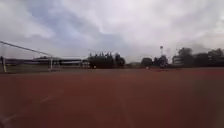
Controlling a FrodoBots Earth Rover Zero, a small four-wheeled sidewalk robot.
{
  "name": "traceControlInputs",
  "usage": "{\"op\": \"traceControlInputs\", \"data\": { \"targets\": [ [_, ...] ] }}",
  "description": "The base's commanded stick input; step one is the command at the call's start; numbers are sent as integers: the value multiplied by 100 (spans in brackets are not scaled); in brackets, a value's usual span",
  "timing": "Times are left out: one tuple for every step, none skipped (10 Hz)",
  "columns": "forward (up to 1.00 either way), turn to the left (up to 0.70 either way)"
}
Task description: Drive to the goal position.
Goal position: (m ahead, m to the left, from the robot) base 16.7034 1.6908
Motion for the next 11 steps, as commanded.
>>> {"op": "traceControlInputs", "data": {
  "targets": [
    [70, 0],
    [70, 0],
    [70, 0],
    [70, 0],
    [70, 0],
    [70, 0],
    [70, 0],
    [70, 0],
    [70, 0],
    [70, 0],
    [70, 0]
  ]
}}
